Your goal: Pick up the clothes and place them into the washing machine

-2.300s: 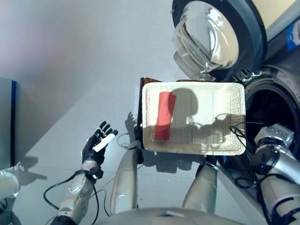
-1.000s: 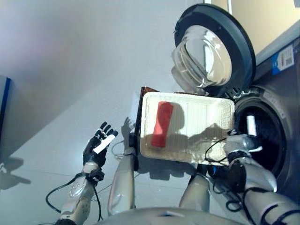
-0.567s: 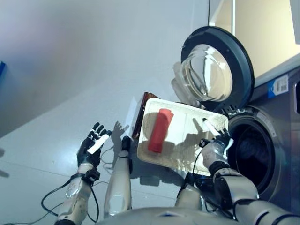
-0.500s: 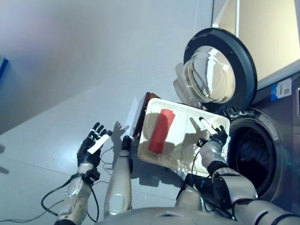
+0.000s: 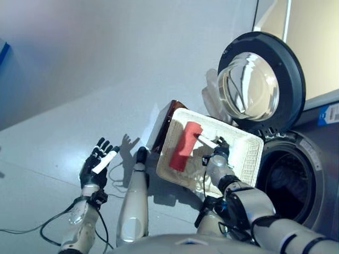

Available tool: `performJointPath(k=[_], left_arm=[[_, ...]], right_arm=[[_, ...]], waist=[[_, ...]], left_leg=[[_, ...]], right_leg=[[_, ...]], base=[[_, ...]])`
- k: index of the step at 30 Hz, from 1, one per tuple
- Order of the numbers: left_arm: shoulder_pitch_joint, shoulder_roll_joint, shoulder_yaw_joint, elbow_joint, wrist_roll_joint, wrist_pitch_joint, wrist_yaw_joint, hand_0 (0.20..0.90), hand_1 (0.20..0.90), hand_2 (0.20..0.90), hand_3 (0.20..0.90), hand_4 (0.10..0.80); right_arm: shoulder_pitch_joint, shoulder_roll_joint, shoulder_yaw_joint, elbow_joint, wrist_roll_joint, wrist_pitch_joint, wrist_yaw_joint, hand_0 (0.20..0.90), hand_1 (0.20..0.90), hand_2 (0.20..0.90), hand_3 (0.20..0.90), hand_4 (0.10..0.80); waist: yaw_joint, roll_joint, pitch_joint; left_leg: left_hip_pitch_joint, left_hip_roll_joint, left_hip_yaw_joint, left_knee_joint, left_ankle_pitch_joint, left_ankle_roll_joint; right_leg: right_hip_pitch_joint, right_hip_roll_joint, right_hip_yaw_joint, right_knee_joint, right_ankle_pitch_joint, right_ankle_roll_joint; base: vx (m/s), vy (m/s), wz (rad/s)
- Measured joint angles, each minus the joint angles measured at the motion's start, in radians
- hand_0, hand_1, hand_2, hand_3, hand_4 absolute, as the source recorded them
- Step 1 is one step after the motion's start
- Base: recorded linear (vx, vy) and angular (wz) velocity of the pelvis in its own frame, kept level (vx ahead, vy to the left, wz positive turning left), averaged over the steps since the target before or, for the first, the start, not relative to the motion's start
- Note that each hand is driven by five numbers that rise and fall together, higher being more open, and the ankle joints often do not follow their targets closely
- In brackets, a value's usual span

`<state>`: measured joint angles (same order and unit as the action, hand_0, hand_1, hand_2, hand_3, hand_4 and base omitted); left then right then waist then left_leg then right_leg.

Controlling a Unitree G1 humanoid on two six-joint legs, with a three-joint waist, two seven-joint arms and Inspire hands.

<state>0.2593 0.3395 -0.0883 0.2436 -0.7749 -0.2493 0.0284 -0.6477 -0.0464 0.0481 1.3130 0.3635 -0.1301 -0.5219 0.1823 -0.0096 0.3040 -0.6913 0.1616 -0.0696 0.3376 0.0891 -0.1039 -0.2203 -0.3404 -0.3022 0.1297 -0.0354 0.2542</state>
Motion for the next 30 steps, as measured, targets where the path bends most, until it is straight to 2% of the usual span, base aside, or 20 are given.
performJointPath(k=[5, 8, 12, 19, 21, 26, 29, 30], left_arm=[[-0.007, 0.0, -0.001, -0.007, 0.019, 0.0, 0.019, 0.9, 0.9, 0.9, 0.9, 0.8], [-0.017, -0.001, 0.0, -0.009, 0.021, 0.0, 0.027, 0.9, 0.9, 0.9, 0.9, 0.8], [-0.019, -0.001, 0.0, -0.014, 0.021, 0.0, 0.028, 0.9, 0.9, 0.9, 0.9, 0.8], [0.002, -0.001, 0.0, -0.016, 0.021, 0.0, 0.033, 0.9, 0.9, 0.9, 0.9, 0.8], [0.005, 0.0, 0.001, -0.021, 0.021, -0.003, 0.035, 0.9, 0.9, 0.9, 0.9, 0.8], [0.014, 0.002, 0.002, -0.021, 0.021, -0.001, 0.037, 0.9, 0.9, 0.9, 0.9, 0.8], [0.013, 0.005, 0.001, -0.022, 0.023, -0.001, 0.036, 0.9, 0.9, 0.9, 0.9, 0.8], [0.013, 0.007, 0.001, -0.022, 0.027, -0.001, 0.036, 0.9, 0.9, 0.9, 0.9, 0.8]], right_arm=[[-0.03, 0.009, 0.039, -0.005, -0.024, 0.002, -0.004, 0.9, 0.9, 0.9, 0.9, 0.8], [-0.031, 0.016, 0.042, -0.006, -0.037, 0.003, -0.003, 0.9, 0.9, 0.9, 0.9, 0.8], [-0.029, 0.014, 0.078, -0.006, -0.065, 0.01, -0.023, 0.9, 0.9, 0.9, 0.9, 0.8], [-0.032, 0.009, 0.08, -0.003, -0.148, 0.042, -0.045, 0.9, 0.9, 0.9, 0.9, 0.8], [-0.034, 0.01, 0.082, 0.005, -0.165, 0.046, -0.062, 0.9, 0.9, 0.9, 0.9, 0.8], [-0.033, 0.01, 0.087, 0.028, -0.183, 0.067, -0.106, 0.9, 0.9, 0.9, 0.9, 0.8], [-0.036, 0.007, 0.091, 0.048, -0.199, 0.077, -0.124, 0.9, 0.9, 0.9, 0.9, 0.8], [-0.036, 0.007, 0.093, 0.048, -0.2, 0.085, -0.133, 0.746, 0.746, 0.746, 0.746, 0.69]], waist=[[-0.004, 0.009, 0.048], [-0.005, 0.017, 0.066], [-0.006, 0.023, 0.073], [0.001, 0.028, 0.075], [0.005, 0.03, 0.072], [0.041, 0.027, 0.07], [0.051, 0.023, 0.062], [0.051, 0.023, 0.058]], left_leg=[[-0.069, -0.002, 0.003, 0.119, -0.055, 0.024], [-0.108, -0.015, 0.011, 0.229, -0.117, 0.041], [-0.132, -0.027, 0.017, 0.291, -0.15, 0.062], [-0.145, -0.037, 0.005, 0.277, -0.146, 0.056], [-0.156, -0.039, -0.003, 0.265, -0.126, 0.051], [-0.16, -0.042, -0.015, 0.248, -0.118, 0.039], [-0.166, -0.054, -0.023, 0.246, -0.117, 0.038], [-0.174, -0.054, -0.028, 0.246, -0.117, 0.038]], right_leg=[[-0.077, -0.02, 0.043, 0.115, -0.039, -0.005], [-0.119, -0.05, 0.076, 0.209, -0.081, -0.005], [-0.146, -0.075, 0.098, 0.272, -0.113, -0.007], [-0.156, -0.083, 0.094, 0.307, -0.144, -0.005], [-0.158, -0.083, 0.088, 0.317, -0.162, -0.005], [-0.154, -0.08, 0.069, 0.328, -0.186, -0.006], [-0.153, -0.083, 0.056, 0.326, -0.191, -0.007], [-0.154, -0.083, 0.051, 0.326, -0.192, -0.007]], base=[[-0.03, 0.081, -0.11], [-0.009, 0.062, -0.09], [-0.003, 0.022, 0.02], [0.029, -0.023, 0.13], [0.066, -0.052, 0.32], [0.028, -0.032, 0.12], [0.008, -0.01, 0.09], [0.014, -0.032, 0.13]])
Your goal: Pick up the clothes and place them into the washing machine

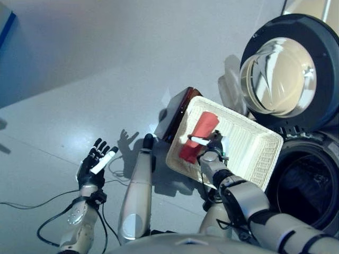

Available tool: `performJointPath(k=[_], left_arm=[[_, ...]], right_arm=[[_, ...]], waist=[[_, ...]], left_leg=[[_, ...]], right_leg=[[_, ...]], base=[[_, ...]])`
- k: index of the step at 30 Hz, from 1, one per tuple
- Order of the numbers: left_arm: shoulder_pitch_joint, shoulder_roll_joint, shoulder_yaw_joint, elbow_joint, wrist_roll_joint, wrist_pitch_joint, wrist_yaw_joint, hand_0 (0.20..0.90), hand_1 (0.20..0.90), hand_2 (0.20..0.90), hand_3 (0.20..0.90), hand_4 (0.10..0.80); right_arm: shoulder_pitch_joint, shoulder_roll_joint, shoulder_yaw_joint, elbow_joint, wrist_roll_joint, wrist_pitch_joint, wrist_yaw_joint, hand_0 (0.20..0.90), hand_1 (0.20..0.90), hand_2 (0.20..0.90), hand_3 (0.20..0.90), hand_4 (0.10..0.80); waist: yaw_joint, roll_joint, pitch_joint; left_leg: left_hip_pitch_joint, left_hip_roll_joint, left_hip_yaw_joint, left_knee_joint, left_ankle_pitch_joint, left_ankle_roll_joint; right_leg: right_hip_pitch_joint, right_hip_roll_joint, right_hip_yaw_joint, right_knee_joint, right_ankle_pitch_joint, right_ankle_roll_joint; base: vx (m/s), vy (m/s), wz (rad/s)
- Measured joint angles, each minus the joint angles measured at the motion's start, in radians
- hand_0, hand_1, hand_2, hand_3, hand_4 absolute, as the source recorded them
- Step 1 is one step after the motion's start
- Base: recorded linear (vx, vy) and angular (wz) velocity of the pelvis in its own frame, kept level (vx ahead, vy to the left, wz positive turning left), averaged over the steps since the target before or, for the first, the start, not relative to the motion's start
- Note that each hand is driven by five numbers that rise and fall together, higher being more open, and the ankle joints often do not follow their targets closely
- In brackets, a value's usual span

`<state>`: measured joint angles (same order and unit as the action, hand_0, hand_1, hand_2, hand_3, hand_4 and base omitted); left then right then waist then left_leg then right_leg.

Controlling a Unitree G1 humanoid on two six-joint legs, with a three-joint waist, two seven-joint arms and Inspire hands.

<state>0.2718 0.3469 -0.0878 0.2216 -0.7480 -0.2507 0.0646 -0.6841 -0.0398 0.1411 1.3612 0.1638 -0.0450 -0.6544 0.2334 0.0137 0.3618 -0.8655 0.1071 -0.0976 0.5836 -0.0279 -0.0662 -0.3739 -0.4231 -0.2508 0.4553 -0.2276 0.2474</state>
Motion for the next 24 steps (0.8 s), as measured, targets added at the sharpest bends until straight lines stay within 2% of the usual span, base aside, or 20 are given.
performJointPath(k=[1, 2, 6, 10, 14, 18, 24], left_arm=[[-0.001, 0.005, 0.0, -0.003, 0.005, 0.0, 0.0, 0.9, 0.9, 0.9, 0.9, 0.8], [-0.001, 0.008, 0.0, -0.004, 0.008, 0.0, 0.0, 0.9, 0.9, 0.9, 0.9, 0.8], [-0.005, 0.018, 0.0, -0.014, 0.027, 0.0, 0.002, 0.9, 0.9, 0.9, 0.9, 0.8], [-0.014, 0.018, -0.001, -0.016, 0.033, 0.0, 0.009, 0.9, 0.9, 0.9, 0.9, 0.8], [-0.035, 0.018, -0.002, -0.017, 0.034, 0.0, 0.022, 0.9, 0.9, 0.9, 0.9, 0.8], [-0.048, 0.018, -0.004, -0.019, 0.034, 0.0, 0.022, 0.9, 0.9, 0.9, 0.9, 0.8], [-0.049, 0.02, -0.002, -0.018, 0.034, -0.001, 0.022, 0.9, 0.9, 0.9, 0.9, 0.8]], right_arm=[[-0.001, -0.001, 0.001, 0.0, -0.001, 0.005, -0.006, 0.384, 0.384, 0.384, 0.384, 0.431], [-0.001, -0.001, 0.003, 0.004, -0.004, 0.007, -0.006, 0.2, 0.2, 0.2, 0.2, 0.3], [-0.003, -0.037, 0.021, 0.009, -0.04, 0.026, -0.005, 0.2, 0.2, 0.2, 0.2, 0.3], [-0.003, -0.09, 0.021, 0.009, -0.042, 0.033, 0.051, 0.2, 0.2, 0.2, 0.2, 0.3], [-0.016, -0.059, 0.021, 0.008, -0.047, 0.044, 0.108, 0.2, 0.2, 0.2, 0.2, 0.3], [-0.031, -0.023, 0.019, 0.006, -0.057, 0.043, 0.13, 0.2, 0.2, 0.2, 0.2, 0.3], [0.016, -0.037, -0.019, -0.001, -0.039, 0.02, 0.132, 0.2, 0.2, 0.2, 0.2, 0.3]], waist=[[0.001, -0.001, -0.001], [0.004, -0.003, -0.002], [0.006, -0.003, -0.002], [0.022, -0.001, -0.001], [0.032, 0.001, -0.001], [0.029, 0.003, 0.0], [0.015, 0.006, 0.0]], left_leg=[[-0.003, 0.0, -0.002, 0.0, 0.004, 0.0], [-0.005, -0.001, -0.009, 0.0, 0.005, -0.001], [-0.015, -0.003, -0.012, 0.0, 0.006, -0.002], [-0.016, -0.012, -0.014, -0.002, 0.012, -0.005], [-0.017, -0.018, -0.009, 0.003, 0.018, 0.008], [-0.017, -0.018, -0.008, 0.006, 0.016, 0.009], [-0.015, -0.016, 0.004, 0.01, 0.008, 0.01]], right_leg=[[0.001, 0.0, -0.008, -0.001, 0.0, 0.0], [0.002, 0.0, -0.009, -0.002, -0.001, -0.001], [-0.002, 0.002, -0.015, -0.006, -0.001, -0.001], [-0.001, -0.004, -0.02, -0.007, -0.001, 0.0], [0.001, -0.005, -0.02, -0.008, -0.001, 0.002], [0.001, -0.006, -0.018, -0.009, -0.002, 0.002], [-0.001, -0.011, -0.008, -0.004, 0.0, 0.002]], base=[[0.009, -0.018, 0.12], [0.012, -0.019, 0.07], [0.009, -0.005, 0.03], [0.006, 0.012, 0.05], [-0.001, 0.007, 0.04], [0.0, 0.0, 0.0], [-0.013, 0.005, -0.02]])
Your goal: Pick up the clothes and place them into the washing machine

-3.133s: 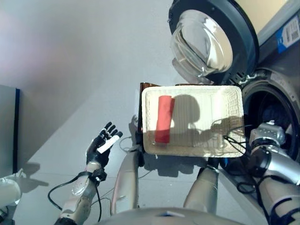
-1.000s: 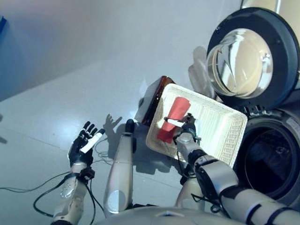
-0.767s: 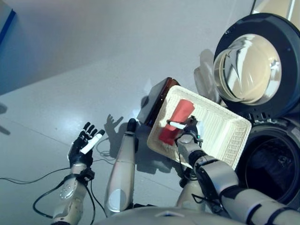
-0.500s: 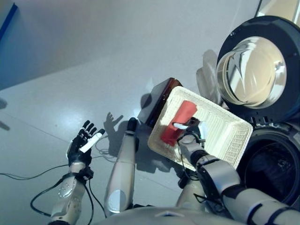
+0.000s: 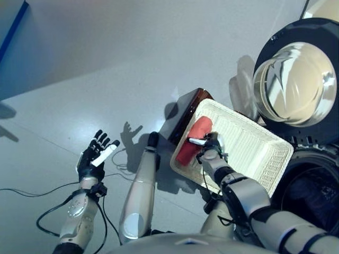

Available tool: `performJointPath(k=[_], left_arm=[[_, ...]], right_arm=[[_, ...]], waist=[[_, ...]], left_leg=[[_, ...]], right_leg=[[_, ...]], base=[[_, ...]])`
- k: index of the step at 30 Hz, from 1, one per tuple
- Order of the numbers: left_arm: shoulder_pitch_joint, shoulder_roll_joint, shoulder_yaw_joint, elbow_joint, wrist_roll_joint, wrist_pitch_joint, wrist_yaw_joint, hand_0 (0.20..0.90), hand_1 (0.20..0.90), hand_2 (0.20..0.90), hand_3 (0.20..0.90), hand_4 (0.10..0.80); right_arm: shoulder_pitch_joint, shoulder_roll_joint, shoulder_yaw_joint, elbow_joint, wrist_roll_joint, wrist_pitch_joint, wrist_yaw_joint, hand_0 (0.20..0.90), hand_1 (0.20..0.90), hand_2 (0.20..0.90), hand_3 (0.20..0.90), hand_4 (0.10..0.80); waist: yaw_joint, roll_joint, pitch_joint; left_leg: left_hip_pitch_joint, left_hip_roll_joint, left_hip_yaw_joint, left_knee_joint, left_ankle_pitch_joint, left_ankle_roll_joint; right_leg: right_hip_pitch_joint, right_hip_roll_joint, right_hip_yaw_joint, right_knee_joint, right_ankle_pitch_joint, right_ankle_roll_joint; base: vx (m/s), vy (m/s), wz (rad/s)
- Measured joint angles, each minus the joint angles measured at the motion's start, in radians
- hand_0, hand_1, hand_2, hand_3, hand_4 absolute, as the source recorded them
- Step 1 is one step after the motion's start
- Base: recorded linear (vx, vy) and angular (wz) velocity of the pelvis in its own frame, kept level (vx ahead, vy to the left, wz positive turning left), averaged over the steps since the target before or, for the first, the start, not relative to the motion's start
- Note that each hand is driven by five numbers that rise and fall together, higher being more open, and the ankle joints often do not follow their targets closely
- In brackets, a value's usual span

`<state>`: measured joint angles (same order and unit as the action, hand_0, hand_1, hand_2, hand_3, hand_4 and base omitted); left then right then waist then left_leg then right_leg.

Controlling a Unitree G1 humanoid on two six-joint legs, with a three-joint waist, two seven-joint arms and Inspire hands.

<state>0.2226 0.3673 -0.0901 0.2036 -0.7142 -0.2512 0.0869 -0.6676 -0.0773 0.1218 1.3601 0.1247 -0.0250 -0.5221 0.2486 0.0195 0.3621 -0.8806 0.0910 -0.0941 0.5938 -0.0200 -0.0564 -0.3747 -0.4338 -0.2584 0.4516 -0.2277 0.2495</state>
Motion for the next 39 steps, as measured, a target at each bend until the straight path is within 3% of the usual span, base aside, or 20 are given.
performJointPath(k=[5, 14, 22, 24, 27, 32, 39], left_arm=[[0.0, 0.001, -0.001, 0.002, 0.0, -0.001, -0.001, 0.9, 0.9, 0.9, 0.9, 0.8], [0.006, 0.001, 0.0, 0.005, -0.001, -0.016, -0.005, 0.9, 0.9, 0.9, 0.9, 0.8], [0.027, -0.007, 0.0, 0.027, -0.015, -0.019, -0.024, 0.9, 0.9, 0.9, 0.9, 0.8], [0.029, -0.011, -0.009, 0.042, -0.036, -0.019, -0.026, 0.9, 0.9, 0.9, 0.9, 0.8], [0.033, -0.011, -0.029, 0.043, -0.051, -0.018, -0.044, 0.9, 0.9, 0.9, 0.9, 0.8], [0.043, -0.011, -0.082, 0.043, -0.07, -0.017, -0.073, 0.9, 0.9, 0.9, 0.9, 0.8], [0.06, -0.009, -0.123, 0.042, -0.084, -0.016, -0.088, 0.9, 0.9, 0.9, 0.9, 0.8]], right_arm=[[0.07, -0.023, -0.077, -0.007, 0.055, -0.018, -0.002, 0.2, 0.2, 0.2, 0.2, 0.3], [0.156, -0.084, -0.219, -0.053, 0.204, -0.087, -0.011, 0.2, 0.2, 0.2, 0.2, 0.3], [0.199, -0.094, -0.487, -0.237, 0.578, -0.262, 0.0, 0.2, 0.2, 0.2, 0.2, 0.3], [0.193, -0.087, -0.577, -0.286, 0.729, -0.373, 0.003, 0.2, 0.2, 0.2, 0.2, 0.3], [0.158, -0.101, -0.679, -0.284, 0.885, -0.455, 0.007, 0.2, 0.2, 0.2, 0.2, 0.3], [0.143, -0.169, -0.761, -0.277, 0.984, -0.481, -0.013, 0.2, 0.2, 0.2, 0.2, 0.3], [0.089, -0.261, -0.791, -0.26, 1.025, -0.498, -0.041, 0.2, 0.2, 0.2, 0.2, 0.3]], waist=[[-0.037, 0.001, 0.0], [-0.104, 0.001, 0.0], [-0.158, 0.007, 0.0], [-0.167, 0.019, -0.004], [-0.178, 0.029, -0.004], [-0.183, 0.069, -0.016], [-0.189, 0.121, -0.03]], left_leg=[[0.005, 0.004, 0.013, 0.001, 0.002, 0.004], [0.052, 0.039, 0.052, -0.013, 0.005, 0.003], [0.083, 0.07, 0.103, -0.064, 0.034, -0.002], [0.1, 0.074, 0.117, -0.077, 0.036, -0.004], [0.118, 0.078, 0.129, -0.091, 0.038, -0.007], [0.123, 0.078, 0.141, -0.093, 0.038, -0.007], [0.121, 0.079, 0.16, -0.103, 0.037, -0.008]], right_leg=[[-0.005, -0.004, 0.023, -0.001, 0.007, 0.005], [-0.021, 0.006, 0.081, -0.002, 0.024, 0.004], [-0.072, 0.013, 0.137, -0.005, 0.041, 0.008], [-0.072, 0.014, 0.148, -0.01, 0.048, 0.016], [-0.072, 0.012, 0.16, -0.013, 0.048, 0.016], [-0.083, 0.006, 0.169, -0.007, 0.048, 0.016], [-0.132, -0.002, 0.206, 0.017, 0.049, 0.008]], base=[[-0.033, 0.005, -0.05], [-0.003, -0.011, -0.19], [0.004, 0.012, -0.2], [0.013, -0.011, -0.14], [0.016, 0.009, -0.1], [0.0, 0.022, -0.05], [-0.018, 0.034, -0.11]])
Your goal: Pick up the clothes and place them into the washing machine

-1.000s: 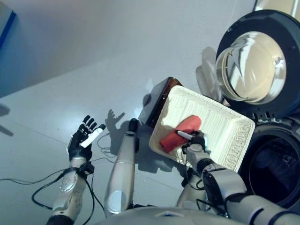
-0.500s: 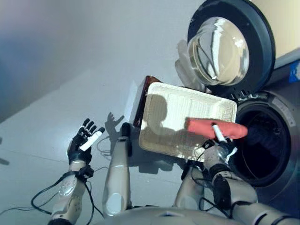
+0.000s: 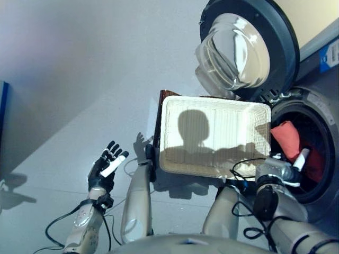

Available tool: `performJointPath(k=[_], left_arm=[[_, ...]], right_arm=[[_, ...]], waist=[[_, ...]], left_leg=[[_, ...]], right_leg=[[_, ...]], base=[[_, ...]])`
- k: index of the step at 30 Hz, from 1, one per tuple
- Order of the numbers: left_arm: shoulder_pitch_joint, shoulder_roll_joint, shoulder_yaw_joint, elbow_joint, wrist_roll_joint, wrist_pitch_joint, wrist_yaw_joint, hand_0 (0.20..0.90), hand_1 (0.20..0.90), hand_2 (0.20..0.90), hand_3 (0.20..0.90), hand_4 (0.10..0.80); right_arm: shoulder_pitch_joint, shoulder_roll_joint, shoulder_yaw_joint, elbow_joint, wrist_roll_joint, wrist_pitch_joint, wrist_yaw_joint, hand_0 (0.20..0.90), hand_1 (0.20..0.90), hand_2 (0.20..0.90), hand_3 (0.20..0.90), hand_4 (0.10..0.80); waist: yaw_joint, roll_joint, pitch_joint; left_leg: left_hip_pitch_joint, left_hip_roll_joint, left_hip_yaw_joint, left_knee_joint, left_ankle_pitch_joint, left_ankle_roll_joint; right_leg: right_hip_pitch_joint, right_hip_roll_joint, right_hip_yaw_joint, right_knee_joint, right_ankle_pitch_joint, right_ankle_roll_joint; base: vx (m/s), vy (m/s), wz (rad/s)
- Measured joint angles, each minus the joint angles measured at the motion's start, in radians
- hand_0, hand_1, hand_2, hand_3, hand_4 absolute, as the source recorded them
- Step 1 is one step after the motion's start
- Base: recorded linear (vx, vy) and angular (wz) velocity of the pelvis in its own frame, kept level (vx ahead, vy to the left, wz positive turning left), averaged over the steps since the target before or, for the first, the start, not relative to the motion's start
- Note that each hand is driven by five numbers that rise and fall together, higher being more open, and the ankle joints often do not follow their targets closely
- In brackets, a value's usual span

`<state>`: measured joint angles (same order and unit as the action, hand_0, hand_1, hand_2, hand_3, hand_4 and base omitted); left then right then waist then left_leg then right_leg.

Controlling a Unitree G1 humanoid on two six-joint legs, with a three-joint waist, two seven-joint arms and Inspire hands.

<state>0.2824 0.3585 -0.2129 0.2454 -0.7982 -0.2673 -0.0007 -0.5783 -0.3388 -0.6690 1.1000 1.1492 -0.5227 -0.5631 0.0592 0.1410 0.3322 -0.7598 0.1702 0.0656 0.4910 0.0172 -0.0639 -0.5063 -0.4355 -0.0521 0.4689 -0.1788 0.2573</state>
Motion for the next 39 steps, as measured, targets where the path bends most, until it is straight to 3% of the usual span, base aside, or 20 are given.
performJointPath(k=[11, 19, 26, 27, 28, 29, 39], left_arm=[[0.018, 0.001, -0.011, -0.002, 0.0, 0.002, -0.022, 0.9, 0.9, 0.9, 0.9, 0.8], [0.024, 0.006, -0.039, -0.01, 0.0, 0.002, -0.026, 0.9, 0.9, 0.9, 0.9, 0.8], [0.027, 0.01, -0.041, -0.023, -0.001, 0.0, -0.027, 0.9, 0.9, 0.9, 0.9, 0.8], [0.026, 0.01, -0.042, -0.022, -0.001, 0.0, -0.026, 0.9, 0.9, 0.9, 0.9, 0.8], [0.026, 0.01, -0.042, -0.021, -0.001, 0.001, -0.025, 0.9, 0.9, 0.9, 0.9, 0.8], [0.026, 0.01, -0.042, -0.021, -0.001, 0.0, -0.024, 0.9, 0.9, 0.9, 0.9, 0.8], [0.025, 0.011, -0.042, -0.021, -0.005, 0.0, -0.021, 0.9, 0.9, 0.9, 0.9, 0.8]], right_arm=[[-0.073, -0.101, -0.036, 0.072, 0.037, -0.003, -0.061, 0.2, 0.2, 0.2, 0.2, 0.3], [-0.114, -0.263, -0.049, 0.11, 0.036, 0.0, -0.095, 0.2, 0.2, 0.2, 0.2, 0.3], [-0.143, -0.301, -0.041, 0.116, 0.029, 0.002, -0.115, 0.2, 0.2, 0.2, 0.2, 0.3], [-0.144, -0.303, -0.041, 0.116, 0.029, 0.002, -0.114, 0.271, 0.271, 0.271, 0.271, 0.351], [-0.143, -0.304, -0.041, 0.118, 0.029, 0.002, -0.114, 0.859, 0.859, 0.859, 0.859, 0.771], [-0.147, -0.309, -0.039, 0.132, 0.028, 0.002, -0.112, 0.9, 0.9, 0.9, 0.9, 0.8], [-0.151, -0.307, -0.028, 0.157, 0.03, 0.003, -0.106, 0.9, 0.9, 0.9, 0.9, 0.8]], waist=[[-0.01, 0.044, -0.01], [-0.014, 0.064, -0.018], [-0.009, 0.079, -0.019], [-0.009, 0.079, -0.019], [-0.011, 0.078, -0.019], [-0.011, 0.078, -0.019], [-0.012, 0.076, -0.017]], left_leg=[[0.0, 0.004, 0.03, -0.008, 0.004, -0.002], [0.0, 0.007, 0.041, -0.012, 0.004, -0.003], [-0.031, 0.007, 0.043, -0.001, 0.003, -0.005], [-0.038, 0.008, 0.043, 0.004, 0.002, -0.004], [-0.04, 0.009, 0.043, 0.009, -0.001, -0.002], [-0.04, 0.009, 0.043, 0.016, -0.006, -0.001], [-0.039, 0.01, 0.038, 0.029, -0.012, -0.001]], right_leg=[[-0.044, -0.005, 0.031, 0.007, 0.012, 0.008], [-0.066, -0.004, 0.051, 0.017, 0.012, 0.008], [-0.109, -0.002, 0.066, 0.032, 0.012, 0.008], [-0.114, -0.001, 0.066, 0.033, 0.013, 0.009], [-0.114, -0.001, 0.066, 0.033, 0.013, 0.009], [-0.112, -0.001, 0.068, 0.033, 0.013, 0.009], [-0.1, 0.0, 0.066, 0.033, 0.014, 0.009]], base=[[0.007, 0.013, -0.07], [0.002, -0.005, -0.03], [0.003, -0.001, -0.03], [0.0, 0.0, 0.0], [0.0, 0.0, 0.0], [0.0, 0.0, 0.0], [0.003, -0.002, 0.0]])
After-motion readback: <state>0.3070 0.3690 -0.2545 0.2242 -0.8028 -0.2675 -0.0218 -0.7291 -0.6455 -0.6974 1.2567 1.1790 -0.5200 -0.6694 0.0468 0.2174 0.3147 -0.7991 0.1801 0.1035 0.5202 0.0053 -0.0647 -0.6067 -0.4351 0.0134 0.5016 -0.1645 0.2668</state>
